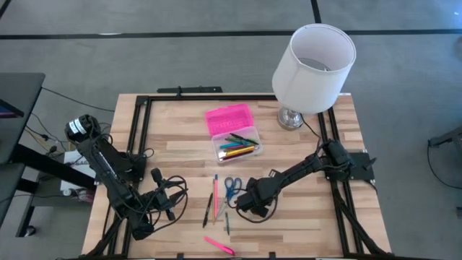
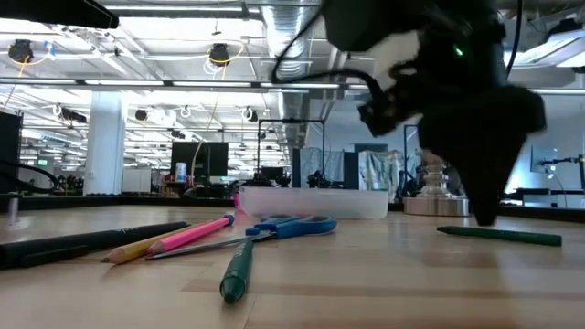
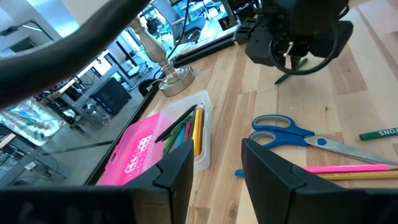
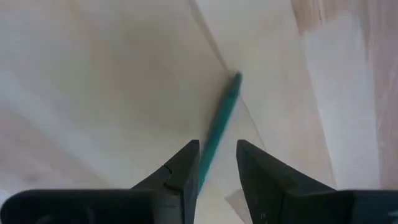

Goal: Pick & place school supplies into a supply box
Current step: Put the right green crayon into the pink supply box

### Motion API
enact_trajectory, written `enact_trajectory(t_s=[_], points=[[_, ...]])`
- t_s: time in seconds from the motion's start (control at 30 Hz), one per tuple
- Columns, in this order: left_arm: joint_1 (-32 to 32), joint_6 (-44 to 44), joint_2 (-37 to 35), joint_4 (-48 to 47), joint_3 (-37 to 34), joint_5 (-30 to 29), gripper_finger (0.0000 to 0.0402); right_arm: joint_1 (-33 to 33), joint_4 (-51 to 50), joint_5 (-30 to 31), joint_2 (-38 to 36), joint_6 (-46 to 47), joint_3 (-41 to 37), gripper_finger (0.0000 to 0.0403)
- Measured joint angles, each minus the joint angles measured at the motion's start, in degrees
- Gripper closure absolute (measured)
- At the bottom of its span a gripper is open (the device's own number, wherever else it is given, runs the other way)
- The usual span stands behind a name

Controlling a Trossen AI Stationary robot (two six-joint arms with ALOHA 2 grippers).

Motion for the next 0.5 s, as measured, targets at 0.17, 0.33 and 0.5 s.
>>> enact_trajectory(t_s=[0.17,0.33,0.5], points=[[0.0,0.0,0.0,0.0,0.0,0.0,0.0271,-0.2,0.3,-0.9,-0.3,1.7,-4.5,0.03],[0.0,0.0,0.0,0.0,0.0,0.0,0.0271,-0.2,1.8,-1.1,-0.6,1.2,-7.1,0.03],[0.0,0.0,0.0,0.0,0.0,0.0,0.0271,-0.2,2.8,-1.2,-0.5,-4.1,-7.3,0.0301]])
